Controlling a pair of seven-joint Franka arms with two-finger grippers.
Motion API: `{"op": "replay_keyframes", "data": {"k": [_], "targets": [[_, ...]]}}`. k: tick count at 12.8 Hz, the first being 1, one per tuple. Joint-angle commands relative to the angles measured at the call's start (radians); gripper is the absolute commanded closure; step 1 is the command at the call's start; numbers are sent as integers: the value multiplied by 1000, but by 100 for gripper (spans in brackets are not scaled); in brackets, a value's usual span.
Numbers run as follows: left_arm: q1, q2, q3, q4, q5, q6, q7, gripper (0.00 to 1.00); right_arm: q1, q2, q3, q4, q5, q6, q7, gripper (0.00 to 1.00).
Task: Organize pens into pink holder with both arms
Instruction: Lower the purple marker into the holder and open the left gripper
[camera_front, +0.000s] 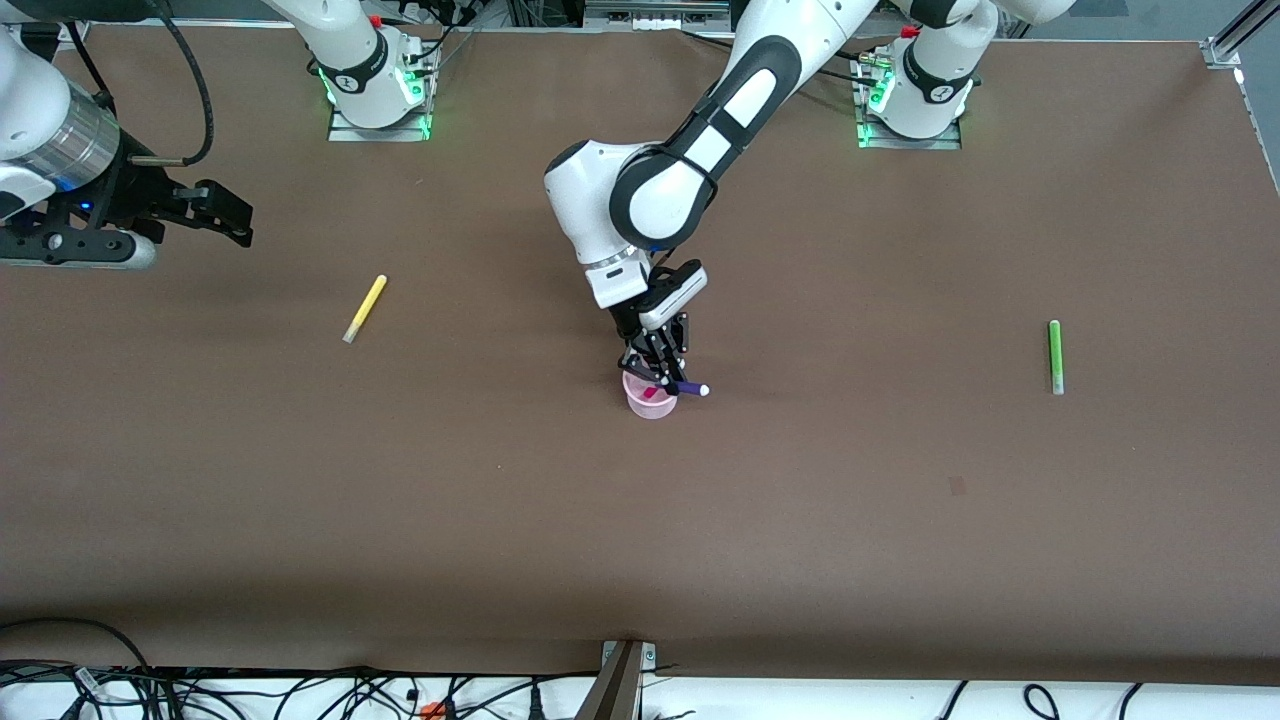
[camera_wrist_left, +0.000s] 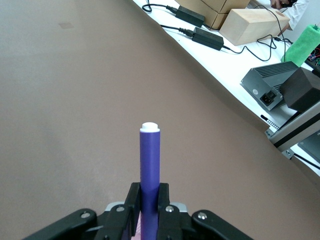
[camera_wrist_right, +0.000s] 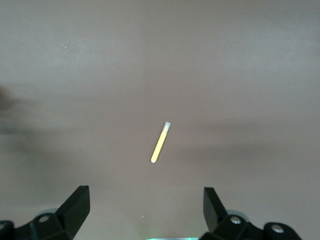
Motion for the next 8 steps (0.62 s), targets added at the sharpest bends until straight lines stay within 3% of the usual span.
{"op": "replay_keyframes", "data": {"k": [1,8], "targets": [[-40,31,26,36,31,-23,-24,100,-2,-4,8,18,41,-20,1,0],[-46,31,38,40,29,-26,-31,79,-2,4,-1,22,55,-5,-13,0]]}}
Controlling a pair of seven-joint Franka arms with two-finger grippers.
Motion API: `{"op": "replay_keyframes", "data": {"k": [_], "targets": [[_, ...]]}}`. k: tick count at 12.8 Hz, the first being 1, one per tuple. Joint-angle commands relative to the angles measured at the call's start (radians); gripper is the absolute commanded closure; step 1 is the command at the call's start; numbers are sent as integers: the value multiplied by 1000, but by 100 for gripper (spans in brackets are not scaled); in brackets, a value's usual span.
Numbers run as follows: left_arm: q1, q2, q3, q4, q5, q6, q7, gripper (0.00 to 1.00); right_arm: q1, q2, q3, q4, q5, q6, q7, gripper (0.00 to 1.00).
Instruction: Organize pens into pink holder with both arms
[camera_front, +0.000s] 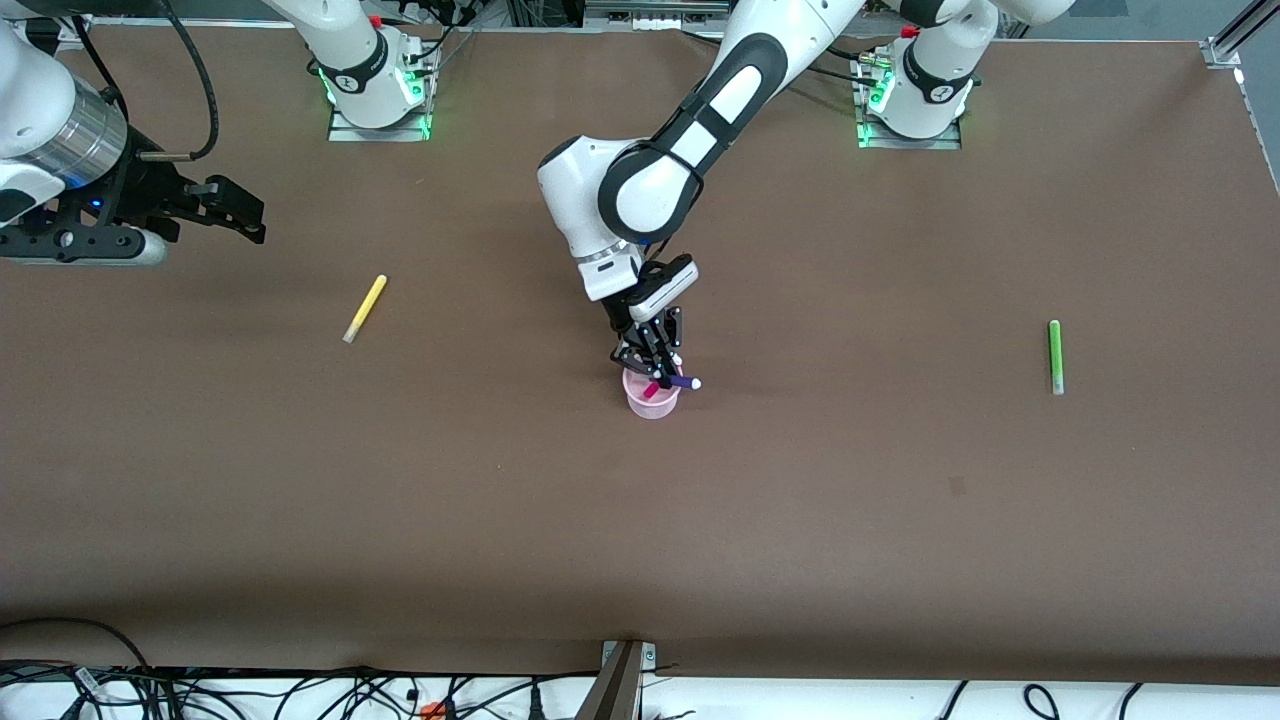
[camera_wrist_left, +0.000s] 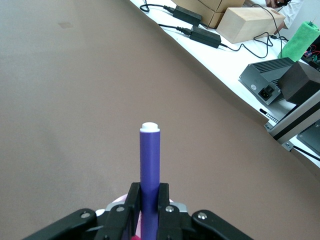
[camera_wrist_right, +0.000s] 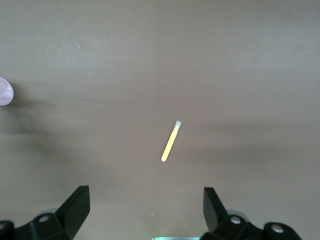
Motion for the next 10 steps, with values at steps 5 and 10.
{"op": "replay_keyframes", "data": {"k": [5,10], "targets": [[-16,19,30,55,28,-19,-28,24,-4,22,-1,52,16,-7,-16,0],[62,-22,38,116,-46,-20,70,13,-3,24,2,69,16,-7,-5,0]]}}
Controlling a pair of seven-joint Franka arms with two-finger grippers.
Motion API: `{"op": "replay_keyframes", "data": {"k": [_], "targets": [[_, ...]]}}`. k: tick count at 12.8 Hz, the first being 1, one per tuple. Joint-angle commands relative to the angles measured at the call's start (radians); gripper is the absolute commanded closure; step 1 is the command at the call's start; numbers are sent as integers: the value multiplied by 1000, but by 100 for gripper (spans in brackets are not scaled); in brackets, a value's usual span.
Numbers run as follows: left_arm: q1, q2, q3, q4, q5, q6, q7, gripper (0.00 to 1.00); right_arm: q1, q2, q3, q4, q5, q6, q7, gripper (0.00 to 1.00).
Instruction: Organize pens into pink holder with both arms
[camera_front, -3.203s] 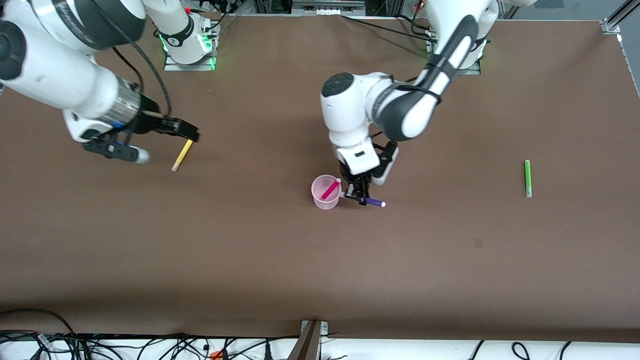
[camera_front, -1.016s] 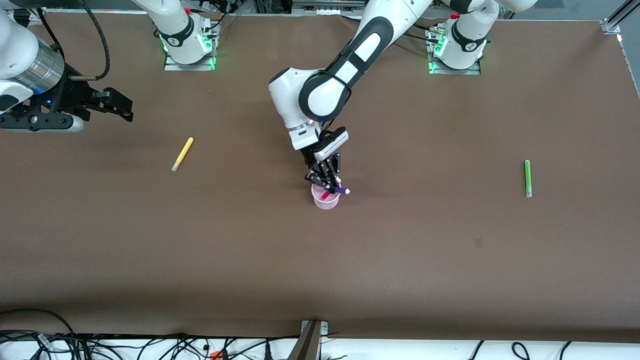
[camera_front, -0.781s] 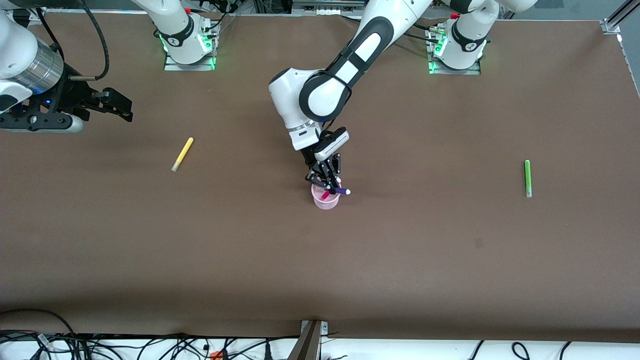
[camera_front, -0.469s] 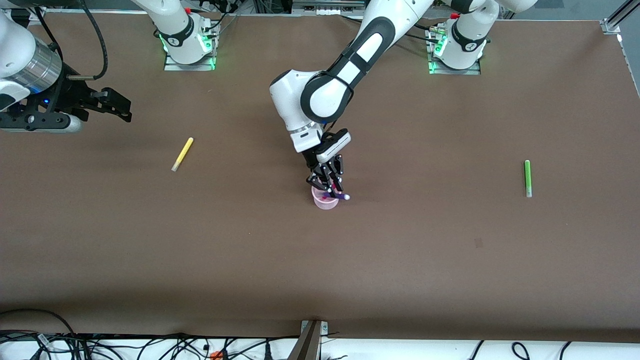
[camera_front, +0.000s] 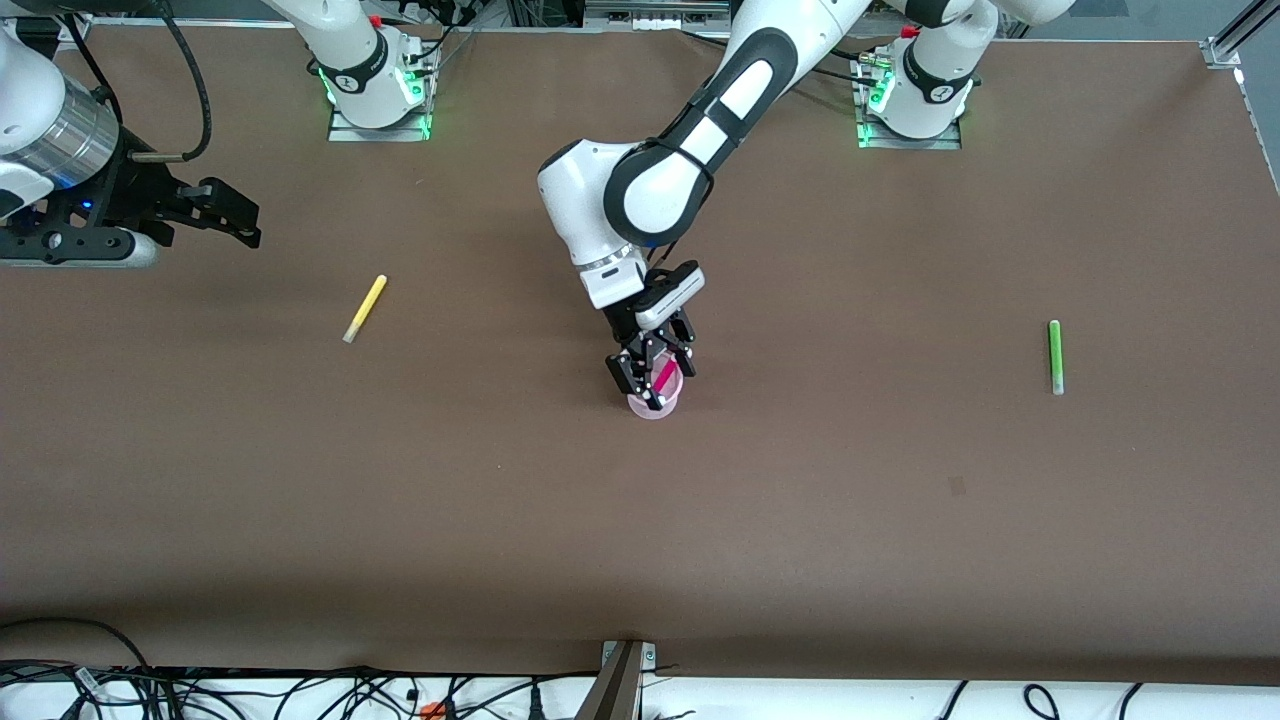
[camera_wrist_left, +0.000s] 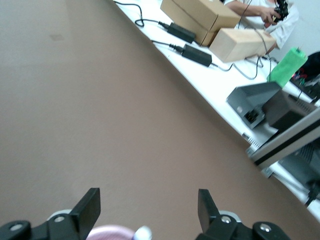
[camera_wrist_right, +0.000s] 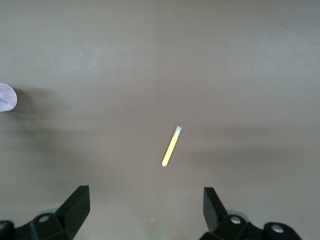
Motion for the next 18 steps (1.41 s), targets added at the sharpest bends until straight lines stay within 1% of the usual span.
{"op": "replay_keyframes", "data": {"k": [1,3,6,7,8,10,12,13,15,17,18], "targets": [[83,-43,-6,60,-124,-13,154,13,-3,9,3,34,14,-8,-1,0],[149,-121,-9,72,-312,-13,369,10,-3,9,5,40,14,-8,0,0],[260,-259,-10,43,-523,-25,614,9,-3,9,5,40,16,-8,3,0],[293,-296,-10,39,-584,-58,709,0,-4,9,3,40,17,-8,3,0],[332,-328,-10,37,-638,-103,812,0,-7,9,2,40,17,-8,2,0],[431,-390,-10,34,-787,-183,1057,0,-6,9,2,40,17,-11,3,0],[532,-436,-10,28,-914,-296,1374,0,-6,9,0,40,17,-8,2,0],[579,-445,-12,26,-948,-353,1513,0,-6,9,0,39,17,-8,3,0],[666,-474,-10,19,-967,-457,1767,0,-6,9,0,39,17,-10,3,0],[756,-508,-12,-4,-970,-491,1992,0,-6,9,0,39,17,-10,3,0],[795,-531,-10,-36,-976,-493,2079,0,-6,9,2,39,17,-10,3,0]]}}
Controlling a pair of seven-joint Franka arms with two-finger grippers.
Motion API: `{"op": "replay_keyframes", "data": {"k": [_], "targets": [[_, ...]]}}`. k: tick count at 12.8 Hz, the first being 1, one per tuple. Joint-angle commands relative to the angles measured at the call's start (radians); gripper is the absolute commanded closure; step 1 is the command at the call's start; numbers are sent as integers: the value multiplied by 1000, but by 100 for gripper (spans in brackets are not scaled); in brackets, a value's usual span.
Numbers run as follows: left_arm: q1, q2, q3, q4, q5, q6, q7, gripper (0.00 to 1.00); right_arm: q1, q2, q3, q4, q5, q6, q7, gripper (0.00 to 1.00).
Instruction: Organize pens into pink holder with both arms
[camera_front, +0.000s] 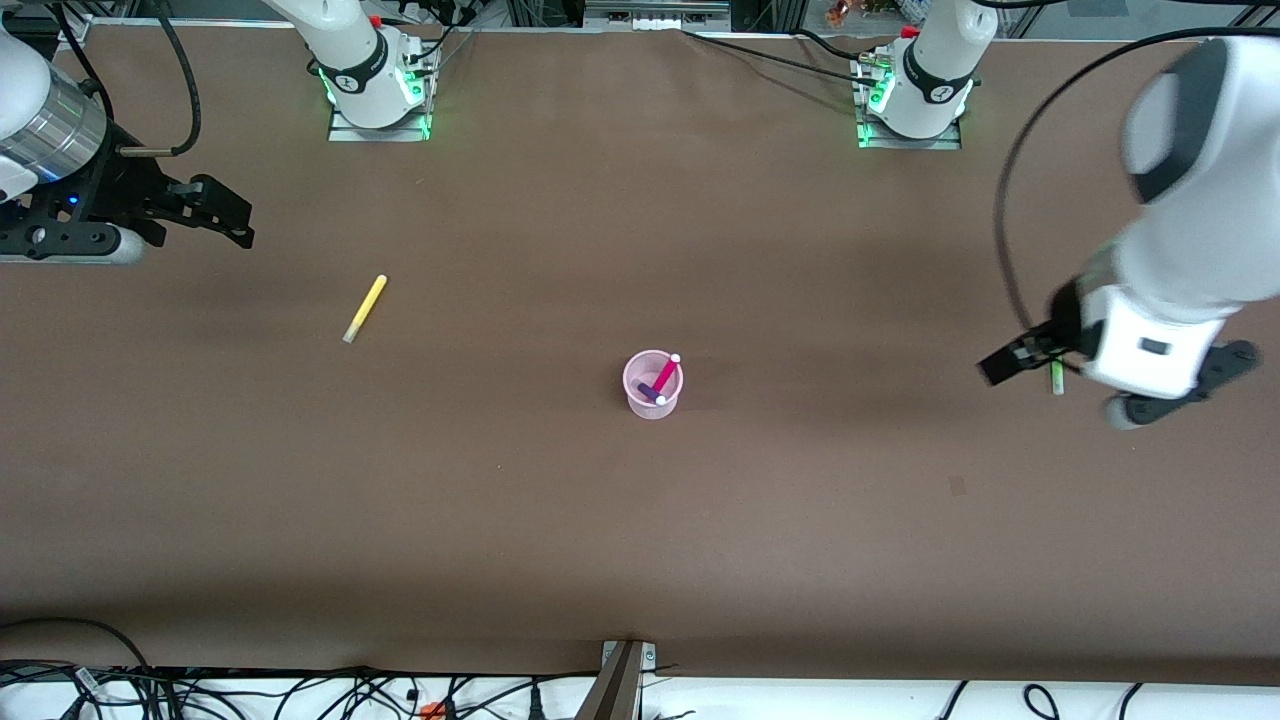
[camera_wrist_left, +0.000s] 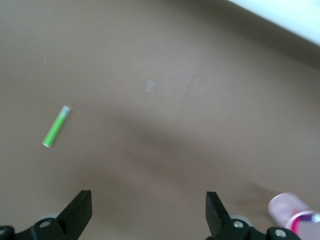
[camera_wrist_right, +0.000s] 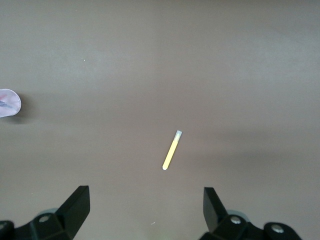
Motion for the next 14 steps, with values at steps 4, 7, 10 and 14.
{"op": "replay_keyframes", "data": {"k": [4,7,10,14], "targets": [[135,-156,-14,-242,-30,32,378,0,-5,8,1,19,17,-14,3,0],[140,-275,-14,-440,-30,172,397,0,-5,8,1,19,17,-17,4,0],[148,-328,-15,-526,-30,198,476,0,-13,-1,-20,19,15,-68,4,0],[158,-328,-14,-524,-31,198,504,0,-13,2,-48,19,15,-62,3,0]]}}
